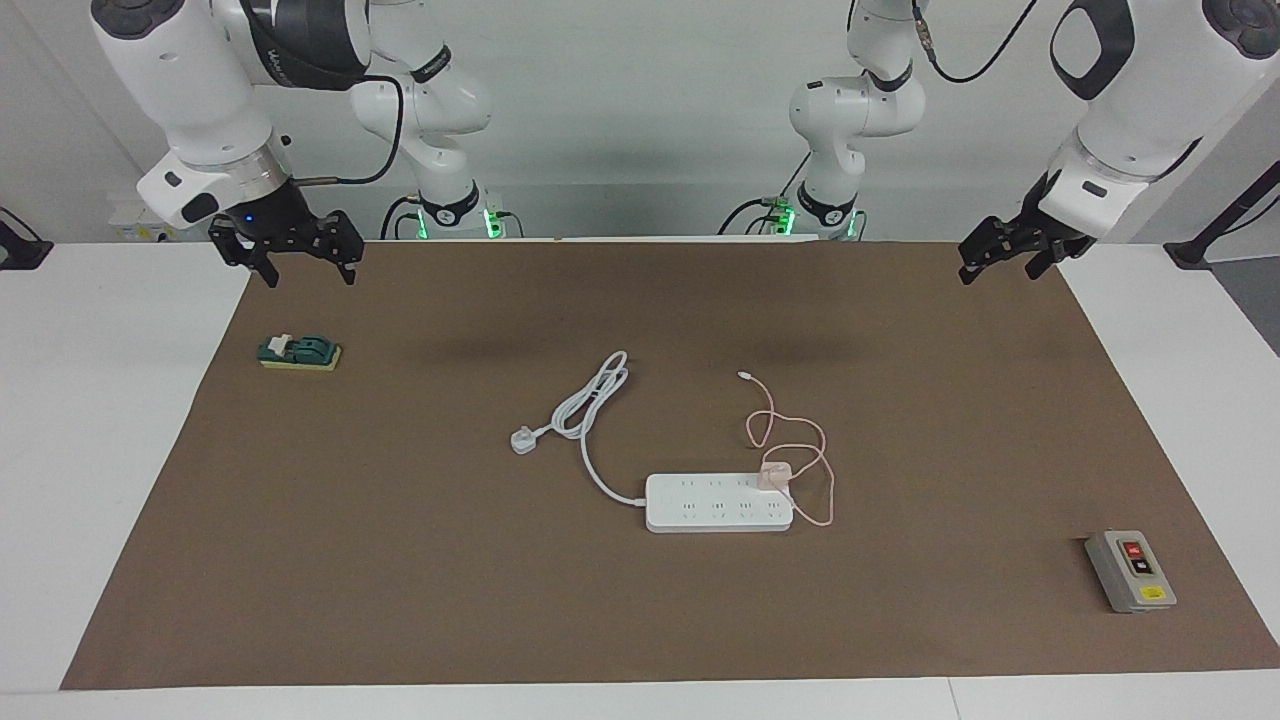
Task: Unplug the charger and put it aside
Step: 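Move the left gripper toward the pink charger in the power strip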
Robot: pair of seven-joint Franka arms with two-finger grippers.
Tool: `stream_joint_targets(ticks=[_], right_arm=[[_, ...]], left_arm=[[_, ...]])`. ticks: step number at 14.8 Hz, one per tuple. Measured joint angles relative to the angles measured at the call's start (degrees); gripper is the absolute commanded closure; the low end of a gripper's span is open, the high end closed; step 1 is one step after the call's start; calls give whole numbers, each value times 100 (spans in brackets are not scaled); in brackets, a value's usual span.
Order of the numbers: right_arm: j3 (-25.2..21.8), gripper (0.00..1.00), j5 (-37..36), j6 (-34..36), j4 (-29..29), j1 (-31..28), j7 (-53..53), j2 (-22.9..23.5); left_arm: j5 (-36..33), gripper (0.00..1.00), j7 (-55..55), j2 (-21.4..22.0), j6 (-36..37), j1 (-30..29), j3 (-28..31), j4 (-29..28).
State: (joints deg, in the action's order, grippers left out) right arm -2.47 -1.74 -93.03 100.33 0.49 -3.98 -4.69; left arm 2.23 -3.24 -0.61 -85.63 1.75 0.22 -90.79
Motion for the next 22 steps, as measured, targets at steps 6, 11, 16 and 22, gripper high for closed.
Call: stream_joint_targets(ticks=[6,11,16,22], right_arm=[[0,0,0,0,0,0,0,0],[0,0,0,0,0,0,0,0],[0,0,0,0,0,0,0,0],[0,0,0,0,0,0,0,0]], left_arm=[[0,0,241,0,-5,0,1,0],[0,0,317,-1,-12,-1,58,-2],[0,0,-806,-5,-122,24,20,-33],[-100,0,-3124,-366,-389,454,-16,-65]])
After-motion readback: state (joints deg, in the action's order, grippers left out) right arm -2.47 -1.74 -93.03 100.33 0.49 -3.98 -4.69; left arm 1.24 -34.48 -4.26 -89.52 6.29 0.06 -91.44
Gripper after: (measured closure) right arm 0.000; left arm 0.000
